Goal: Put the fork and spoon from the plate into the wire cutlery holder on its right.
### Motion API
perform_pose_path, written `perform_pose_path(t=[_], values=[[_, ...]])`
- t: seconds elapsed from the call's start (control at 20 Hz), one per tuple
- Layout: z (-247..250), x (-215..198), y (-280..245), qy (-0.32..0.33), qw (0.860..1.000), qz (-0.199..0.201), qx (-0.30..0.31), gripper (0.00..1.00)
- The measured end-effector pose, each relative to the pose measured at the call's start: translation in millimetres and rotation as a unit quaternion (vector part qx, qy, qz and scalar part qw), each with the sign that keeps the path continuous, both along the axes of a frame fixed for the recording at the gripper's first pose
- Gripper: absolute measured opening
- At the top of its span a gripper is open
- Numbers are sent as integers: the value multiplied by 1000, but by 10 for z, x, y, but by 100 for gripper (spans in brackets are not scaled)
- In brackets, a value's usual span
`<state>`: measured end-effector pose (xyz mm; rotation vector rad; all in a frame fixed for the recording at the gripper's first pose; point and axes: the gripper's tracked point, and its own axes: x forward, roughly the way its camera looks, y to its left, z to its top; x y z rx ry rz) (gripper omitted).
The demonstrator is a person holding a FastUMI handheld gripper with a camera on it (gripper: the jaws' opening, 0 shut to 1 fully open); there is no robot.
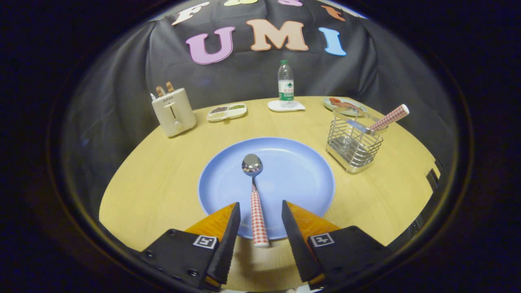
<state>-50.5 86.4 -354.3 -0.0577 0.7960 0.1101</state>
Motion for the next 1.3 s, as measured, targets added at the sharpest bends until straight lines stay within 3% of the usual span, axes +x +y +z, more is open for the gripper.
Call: perform_pose_path(t=[0.35,0.65,0.95,1.3], values=[[-156,13,35,37,999,-3,14,17],[67,96,-6,17,1000,8,-2,9],[316,156,-10,18,1000,12,22,9],[1097,376,-368,6,1000,9,29,9]])
